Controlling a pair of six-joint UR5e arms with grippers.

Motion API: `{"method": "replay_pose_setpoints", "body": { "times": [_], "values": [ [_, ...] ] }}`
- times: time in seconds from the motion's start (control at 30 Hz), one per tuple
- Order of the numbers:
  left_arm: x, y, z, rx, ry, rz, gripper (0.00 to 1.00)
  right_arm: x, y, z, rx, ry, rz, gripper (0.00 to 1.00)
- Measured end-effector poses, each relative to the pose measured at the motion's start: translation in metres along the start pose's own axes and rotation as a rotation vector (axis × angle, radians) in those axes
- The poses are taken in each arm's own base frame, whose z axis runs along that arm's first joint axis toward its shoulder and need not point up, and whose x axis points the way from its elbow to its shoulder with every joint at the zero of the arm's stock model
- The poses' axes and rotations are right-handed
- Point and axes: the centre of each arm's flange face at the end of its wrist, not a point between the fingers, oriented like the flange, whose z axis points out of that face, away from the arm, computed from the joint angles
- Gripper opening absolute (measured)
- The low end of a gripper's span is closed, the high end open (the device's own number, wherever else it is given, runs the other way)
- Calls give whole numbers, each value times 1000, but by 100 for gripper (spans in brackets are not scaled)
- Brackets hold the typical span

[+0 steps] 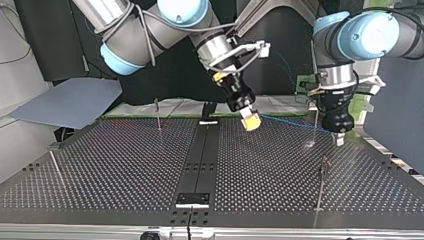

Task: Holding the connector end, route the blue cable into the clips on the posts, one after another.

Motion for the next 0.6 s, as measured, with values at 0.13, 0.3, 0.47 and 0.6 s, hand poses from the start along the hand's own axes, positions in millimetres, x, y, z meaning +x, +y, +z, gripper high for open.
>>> {"method": "replay_pose_setpoints", "body": {
  "times": [0.13, 0.3, 0.47, 0.6],
  "values": [
    [-13, 1, 6, -20, -18, 21, 0, 2, 0, 10, 5, 12, 8, 0],
    [-33, 5, 5, -42, -55, 34, 0, 13, -1, 20, 9, 40, 27, 0],
    [-31, 20, 16, -53, -41, 58, 0, 13, -2, 31, 11, 34, 35, 0],
    [-33, 26, 22, -53, -36, 86, 0, 10, -4, 37, 12, 15, 37, 0]
  ]
}}
